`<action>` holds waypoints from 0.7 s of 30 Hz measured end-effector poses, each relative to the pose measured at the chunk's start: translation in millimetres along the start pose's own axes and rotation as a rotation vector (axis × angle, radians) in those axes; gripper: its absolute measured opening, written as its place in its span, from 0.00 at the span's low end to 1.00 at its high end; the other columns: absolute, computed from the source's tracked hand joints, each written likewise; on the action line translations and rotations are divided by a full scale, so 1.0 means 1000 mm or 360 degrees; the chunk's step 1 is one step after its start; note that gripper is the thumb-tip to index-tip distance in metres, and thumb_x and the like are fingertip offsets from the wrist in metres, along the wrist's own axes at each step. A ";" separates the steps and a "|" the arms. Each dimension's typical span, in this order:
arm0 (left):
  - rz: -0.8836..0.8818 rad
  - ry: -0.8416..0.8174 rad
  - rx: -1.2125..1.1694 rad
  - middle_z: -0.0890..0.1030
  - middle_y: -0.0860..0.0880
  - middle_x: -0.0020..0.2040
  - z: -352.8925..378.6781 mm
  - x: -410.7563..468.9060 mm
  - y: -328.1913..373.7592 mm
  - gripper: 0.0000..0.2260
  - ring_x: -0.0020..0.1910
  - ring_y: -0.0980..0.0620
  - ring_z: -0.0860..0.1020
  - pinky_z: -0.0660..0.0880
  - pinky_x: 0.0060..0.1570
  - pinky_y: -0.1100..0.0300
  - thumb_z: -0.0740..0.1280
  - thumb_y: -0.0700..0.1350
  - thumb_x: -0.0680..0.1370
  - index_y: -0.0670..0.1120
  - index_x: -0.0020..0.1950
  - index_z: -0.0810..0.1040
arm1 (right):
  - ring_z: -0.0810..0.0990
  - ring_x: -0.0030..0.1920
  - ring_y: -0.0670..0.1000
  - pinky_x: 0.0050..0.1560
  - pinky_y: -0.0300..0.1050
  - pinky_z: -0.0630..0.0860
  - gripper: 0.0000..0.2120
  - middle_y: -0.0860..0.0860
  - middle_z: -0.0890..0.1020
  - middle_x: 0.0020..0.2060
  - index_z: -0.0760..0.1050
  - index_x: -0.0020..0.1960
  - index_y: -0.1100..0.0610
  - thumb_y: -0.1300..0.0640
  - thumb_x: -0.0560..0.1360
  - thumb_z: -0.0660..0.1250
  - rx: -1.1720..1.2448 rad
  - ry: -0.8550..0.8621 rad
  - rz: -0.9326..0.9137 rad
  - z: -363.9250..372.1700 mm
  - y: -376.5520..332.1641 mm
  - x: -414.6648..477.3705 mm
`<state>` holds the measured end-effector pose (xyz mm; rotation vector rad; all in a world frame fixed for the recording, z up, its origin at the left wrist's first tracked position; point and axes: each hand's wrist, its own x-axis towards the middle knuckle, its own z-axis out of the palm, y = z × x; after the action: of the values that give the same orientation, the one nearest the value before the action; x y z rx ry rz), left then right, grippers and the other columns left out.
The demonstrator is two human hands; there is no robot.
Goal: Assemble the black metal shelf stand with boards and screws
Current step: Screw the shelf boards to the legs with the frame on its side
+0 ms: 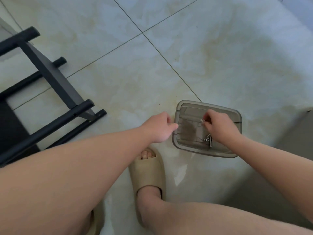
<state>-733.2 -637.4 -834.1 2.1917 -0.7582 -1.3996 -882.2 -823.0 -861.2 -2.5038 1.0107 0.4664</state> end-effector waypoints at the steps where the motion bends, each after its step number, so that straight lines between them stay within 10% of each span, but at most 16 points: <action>1: -0.0003 0.0013 0.0074 0.79 0.47 0.51 -0.010 -0.005 0.000 0.12 0.50 0.46 0.77 0.68 0.45 0.56 0.62 0.55 0.82 0.47 0.58 0.72 | 0.77 0.47 0.55 0.46 0.49 0.75 0.04 0.52 0.81 0.46 0.75 0.53 0.53 0.55 0.80 0.68 0.0102 0.0030 -0.0046 -0.009 -0.010 -0.004; 9: -0.0099 0.0389 0.0219 0.80 0.48 0.52 -0.105 -0.078 -0.020 0.09 0.51 0.47 0.78 0.71 0.45 0.56 0.63 0.51 0.81 0.48 0.57 0.76 | 0.81 0.28 0.47 0.32 0.42 0.73 0.01 0.41 0.80 0.37 0.77 0.49 0.50 0.56 0.79 0.68 0.0642 0.0143 -0.0410 -0.083 -0.132 -0.041; 21: -0.0422 0.0924 -0.0211 0.81 0.48 0.51 -0.180 -0.150 -0.144 0.05 0.51 0.46 0.79 0.77 0.55 0.50 0.64 0.49 0.81 0.49 0.51 0.76 | 0.82 0.31 0.48 0.38 0.47 0.81 0.08 0.52 0.84 0.38 0.74 0.50 0.55 0.66 0.78 0.61 0.0746 -0.0417 -0.0609 -0.050 -0.312 -0.042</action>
<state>-589.0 -419.4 -748.8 2.4670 -0.1674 -0.8058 -680.7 -616.2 -725.7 -2.0751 0.4560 0.3732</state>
